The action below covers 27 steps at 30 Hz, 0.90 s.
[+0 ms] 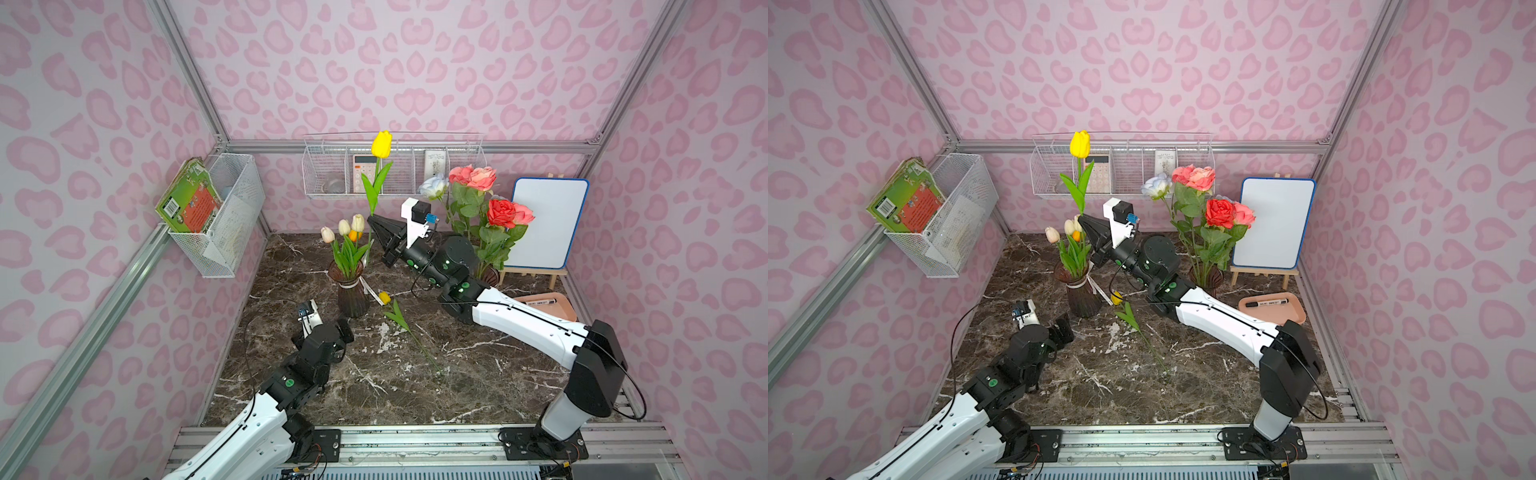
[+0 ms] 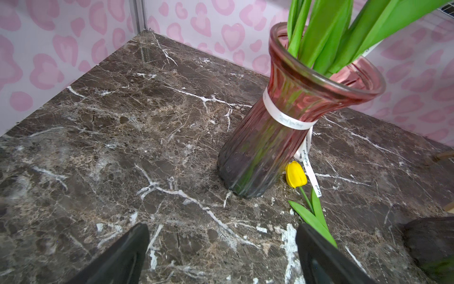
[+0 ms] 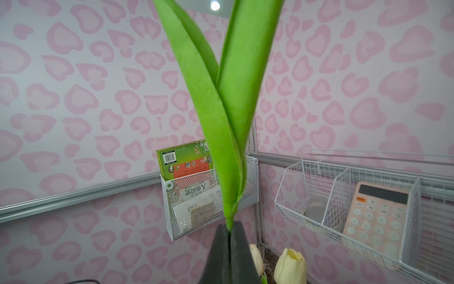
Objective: Arrange the flowers in different vases according to their variety
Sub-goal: Insert the flower into the vase.
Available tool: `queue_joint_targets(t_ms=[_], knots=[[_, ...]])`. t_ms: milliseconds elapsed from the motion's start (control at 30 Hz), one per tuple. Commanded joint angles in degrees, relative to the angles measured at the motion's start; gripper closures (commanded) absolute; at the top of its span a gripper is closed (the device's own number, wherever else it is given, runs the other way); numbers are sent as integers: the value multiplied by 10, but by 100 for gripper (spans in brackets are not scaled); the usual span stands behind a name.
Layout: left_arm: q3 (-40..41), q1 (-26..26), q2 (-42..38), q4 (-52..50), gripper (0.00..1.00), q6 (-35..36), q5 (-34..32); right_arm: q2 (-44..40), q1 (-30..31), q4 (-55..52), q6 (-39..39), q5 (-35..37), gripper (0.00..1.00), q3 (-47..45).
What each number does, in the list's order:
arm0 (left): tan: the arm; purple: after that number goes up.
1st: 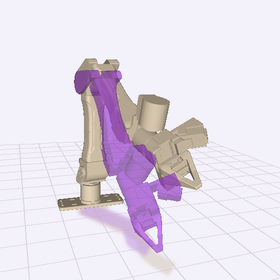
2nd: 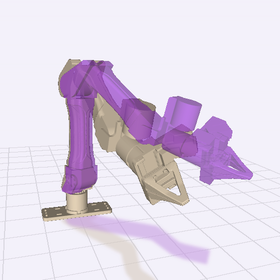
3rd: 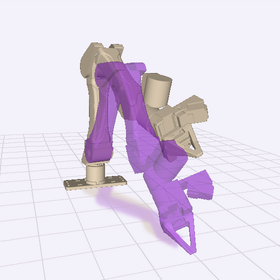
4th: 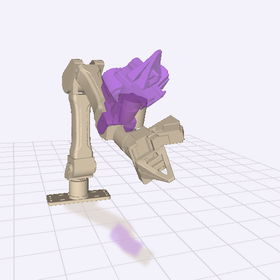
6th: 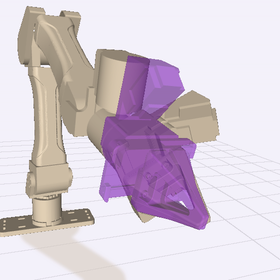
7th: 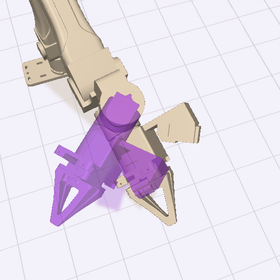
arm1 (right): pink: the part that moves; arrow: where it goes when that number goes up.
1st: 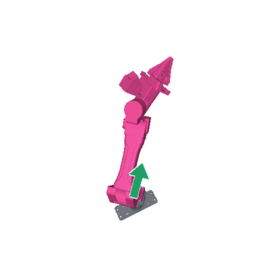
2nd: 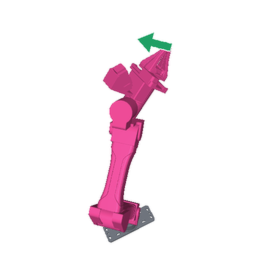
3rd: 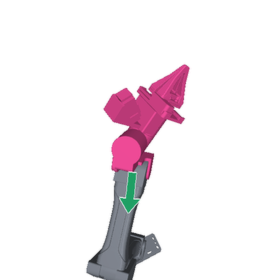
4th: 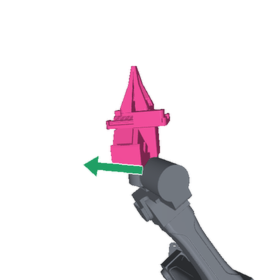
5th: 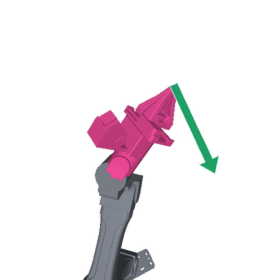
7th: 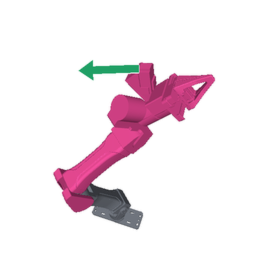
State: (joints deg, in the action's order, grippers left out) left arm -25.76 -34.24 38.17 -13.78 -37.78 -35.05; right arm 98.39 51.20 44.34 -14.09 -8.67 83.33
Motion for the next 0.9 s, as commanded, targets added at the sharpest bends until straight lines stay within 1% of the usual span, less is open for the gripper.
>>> queue_joint_targets(t_ms=[0,200,300,667,867], knots=[[5,1,-13,-6,3,-7,-18,32,2,55,7,-16,100,31],[11,1,-37,-9,3,-7,-26,105,5,45,1,-35,100,104],[13,1,-46,-10,3,-6,-29,132,6,36,3,-36,100,124],[17,1,-54,-5,3,-2,-29,188,2,26,-5,-42,100,121],[17,0,-57,-4,3,3,-31,216,-13,47,-35,-55,100,102]])
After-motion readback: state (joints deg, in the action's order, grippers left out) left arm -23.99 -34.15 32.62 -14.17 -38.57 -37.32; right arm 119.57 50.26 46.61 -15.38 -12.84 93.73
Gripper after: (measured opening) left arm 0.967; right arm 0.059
